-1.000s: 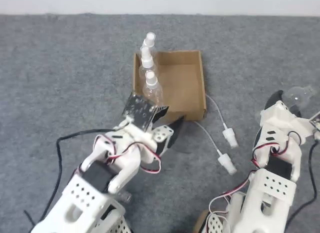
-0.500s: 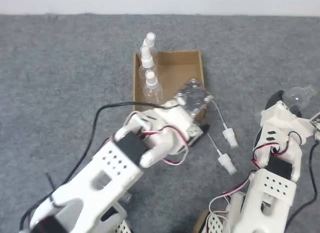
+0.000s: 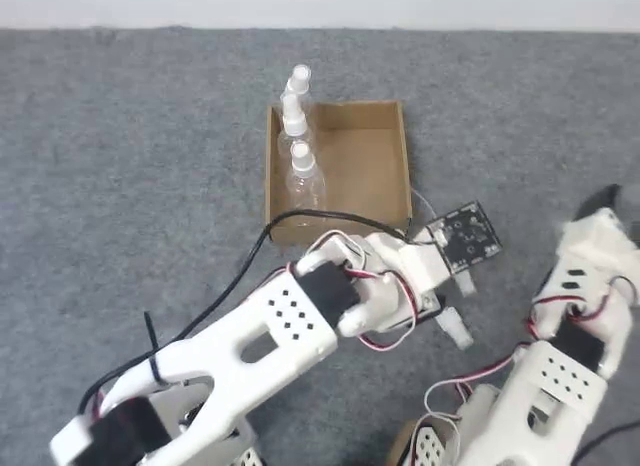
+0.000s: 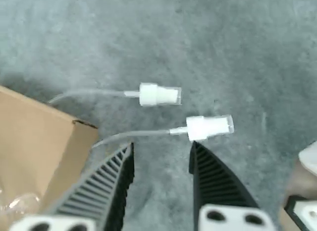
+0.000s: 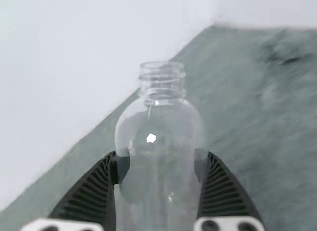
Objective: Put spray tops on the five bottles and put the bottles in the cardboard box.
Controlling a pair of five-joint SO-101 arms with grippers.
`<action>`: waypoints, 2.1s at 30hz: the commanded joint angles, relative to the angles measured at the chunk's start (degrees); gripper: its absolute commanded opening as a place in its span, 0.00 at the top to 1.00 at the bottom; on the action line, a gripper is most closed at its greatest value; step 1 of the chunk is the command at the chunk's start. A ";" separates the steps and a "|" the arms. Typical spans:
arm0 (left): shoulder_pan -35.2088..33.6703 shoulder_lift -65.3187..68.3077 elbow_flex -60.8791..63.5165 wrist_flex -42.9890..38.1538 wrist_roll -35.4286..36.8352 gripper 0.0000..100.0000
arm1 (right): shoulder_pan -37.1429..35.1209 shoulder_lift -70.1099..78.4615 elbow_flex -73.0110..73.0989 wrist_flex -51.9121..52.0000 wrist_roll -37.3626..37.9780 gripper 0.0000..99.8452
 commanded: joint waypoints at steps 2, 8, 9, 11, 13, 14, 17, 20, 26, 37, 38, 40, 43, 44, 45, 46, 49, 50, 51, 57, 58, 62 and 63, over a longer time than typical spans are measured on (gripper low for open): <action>1.76 1.49 -3.74 -0.88 -2.81 0.83 | 5.14 -2.15 -2.02 -1.89 7.30 0.94; 4.31 6.15 -5.05 -3.52 -5.63 0.83 | 11.12 -2.51 -2.02 -1.89 9.67 0.93; 4.48 7.47 -5.93 -3.43 -6.15 0.83 | 12.00 -2.42 -2.02 -1.80 9.93 0.93; 4.75 10.46 -7.60 -3.25 -6.51 0.83 | 13.58 -1.98 -1.93 -1.71 9.85 0.93; 4.92 13.89 -9.01 -3.25 -6.59 0.83 | 15.43 -1.98 -1.76 -1.45 9.85 0.93; 4.92 15.65 -9.80 -3.25 -6.59 0.83 | 16.40 -2.24 -1.14 -1.54 9.85 0.93; 4.92 19.52 -11.65 -3.08 -6.59 0.83 | 19.21 -2.59 -0.26 -1.80 9.93 0.93; 4.92 21.54 -14.11 0.53 -8.62 0.83 | 21.58 -2.59 -0.09 -1.63 9.93 0.93; 7.12 24.62 -18.24 2.46 -11.78 0.80 | 23.08 -2.51 1.76 -1.80 16.44 0.93; 9.58 36.13 -24.75 5.27 -14.07 0.77 | 23.43 -2.51 5.71 -1.89 18.55 0.93; 9.58 36.84 -25.27 5.27 -14.07 0.77 | 23.43 -2.51 5.80 -1.89 18.55 0.93; 9.58 38.15 -26.51 5.27 -14.15 0.77 | 23.43 -2.51 5.89 -1.89 18.55 0.93; 9.58 40.00 -27.47 4.92 -14.24 0.77 | 23.43 -2.51 5.89 -1.54 18.55 0.93; 9.58 40.79 -27.65 4.84 -14.24 0.77 | 23.43 -2.51 5.98 -1.45 18.55 0.93; 9.58 41.58 -28.00 4.84 -14.33 0.77 | 23.43 -2.51 6.33 -1.45 18.55 0.93; 9.58 42.55 -28.70 4.84 -14.33 0.77 | 23.43 -2.59 6.95 -1.80 18.55 0.93; 9.58 44.92 -30.29 5.36 -15.38 0.77 | 23.34 -2.59 7.74 -1.80 18.55 0.93; 9.58 45.45 -30.90 5.98 -15.56 0.77 | 23.34 -2.59 7.91 -1.80 18.55 0.93; 9.58 45.71 -31.43 7.03 -15.74 0.77 | 23.34 -2.59 8.09 -1.80 18.55 0.93; 9.58 45.98 -32.13 9.32 -15.82 0.79 | 23.34 -2.59 8.09 -1.80 18.55 0.93; 9.67 45.98 -32.04 9.32 -15.82 0.80 | 23.34 -2.59 8.00 -1.80 18.55 0.93; 10.20 45.98 -32.31 11.34 -15.82 0.83 | 23.34 -2.59 8.00 -1.80 18.55 0.93; 10.37 45.63 -32.31 12.13 -15.82 0.83 | 23.34 -2.59 8.00 -1.80 18.55 0.93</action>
